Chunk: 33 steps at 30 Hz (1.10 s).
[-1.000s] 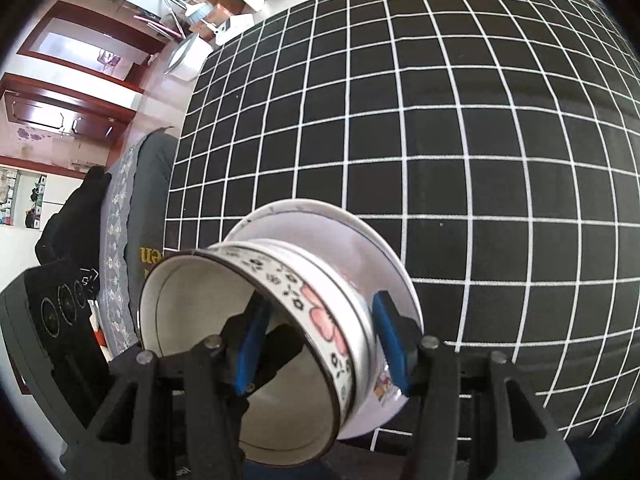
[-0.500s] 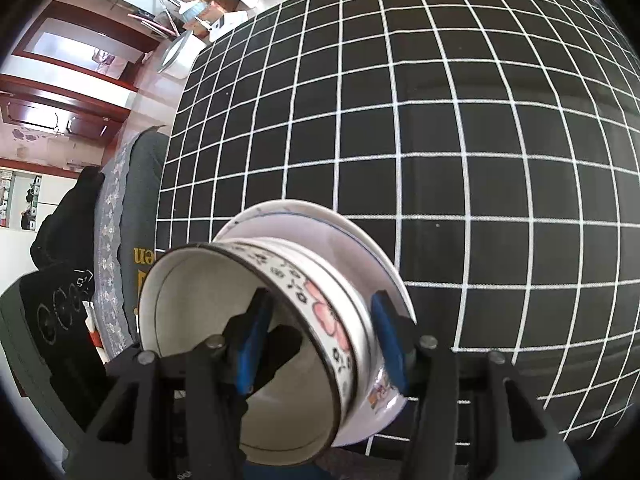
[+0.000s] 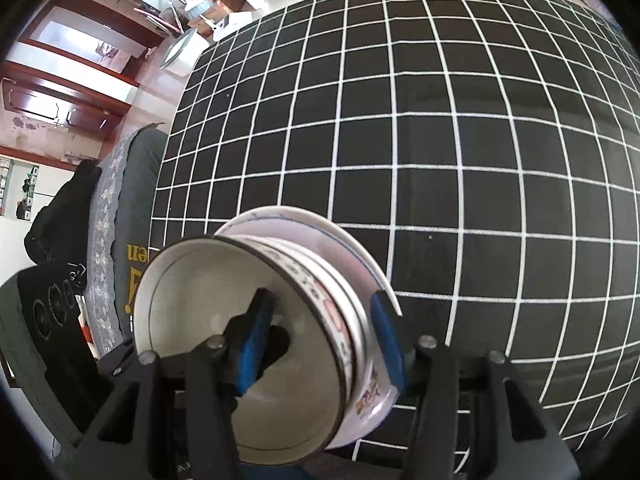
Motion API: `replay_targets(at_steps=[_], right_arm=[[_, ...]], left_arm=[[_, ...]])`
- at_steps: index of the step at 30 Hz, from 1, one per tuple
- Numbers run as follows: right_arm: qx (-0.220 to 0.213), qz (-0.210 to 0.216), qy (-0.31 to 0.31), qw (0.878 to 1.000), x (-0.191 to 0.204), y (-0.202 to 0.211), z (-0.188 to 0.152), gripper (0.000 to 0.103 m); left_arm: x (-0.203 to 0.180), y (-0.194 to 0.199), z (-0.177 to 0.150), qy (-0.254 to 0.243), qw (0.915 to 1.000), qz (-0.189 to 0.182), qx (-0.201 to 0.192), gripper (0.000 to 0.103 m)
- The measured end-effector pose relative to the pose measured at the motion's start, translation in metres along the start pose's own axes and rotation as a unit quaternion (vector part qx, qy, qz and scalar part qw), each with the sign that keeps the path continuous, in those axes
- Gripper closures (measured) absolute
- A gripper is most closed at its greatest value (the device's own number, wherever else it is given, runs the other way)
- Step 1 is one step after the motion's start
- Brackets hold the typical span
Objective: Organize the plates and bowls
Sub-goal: 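Lower the bowl stack with both tools onto the center of the plates, then open both tools and pull them back from the stacked dishes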
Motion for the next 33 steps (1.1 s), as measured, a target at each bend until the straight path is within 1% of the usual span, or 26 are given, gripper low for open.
replay_targets(at_steps=[6,9,12,16,20,24,29,33], right_arm=[[-0.009,-0.016,0.010,1.000,-0.001,0.005,-0.001,0.047],[-0.009,-0.011,0.013,1.000,-0.003,0.009,-0.003,0.047],[-0.018,-0.020,0.014,1.000,-0.005,0.015,-0.004,0.047],[-0.030,-0.020,0.029,0.999,-0.002,0.028,-0.010,0.047],[-0.047,-0.041,0.052,0.997,0.002,0.042,-0.017,0.047],[-0.071,-0.054,0.066,0.994,0.008,0.059,-0.025,0.047],[-0.108,-0.070,0.085,0.988,0.019,0.082,-0.039,0.047],[-0.139,-0.079,0.090,0.983,0.022,0.100,-0.050,0.047]], left_arm=[[0.005,0.009,-0.001,0.003,0.9999,-0.002,-0.010,0.039],[0.005,0.014,-0.002,0.006,0.9999,-0.004,-0.013,0.039],[0.006,0.021,-0.003,0.014,0.9997,-0.010,-0.019,0.039],[0.006,0.032,-0.008,0.015,0.9994,-0.004,-0.029,0.039],[0.002,0.048,-0.016,0.001,0.9980,0.012,-0.063,0.039],[-0.009,0.067,-0.027,-0.025,0.9944,0.028,-0.099,0.039],[-0.028,0.099,-0.046,-0.064,0.9848,0.040,-0.157,0.039],[-0.037,0.118,-0.057,-0.083,0.9795,0.037,-0.180,0.039]])
Point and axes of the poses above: each gripper's, at about its wrist camera, not at the fingertips, and y roughly against the way its jaws point, x to its left, z to its top, the point moved 5 cm from there along -y, roughly the way its jaws point, and after that the axes turned 10 degrees about y, right-handed, at the moved point
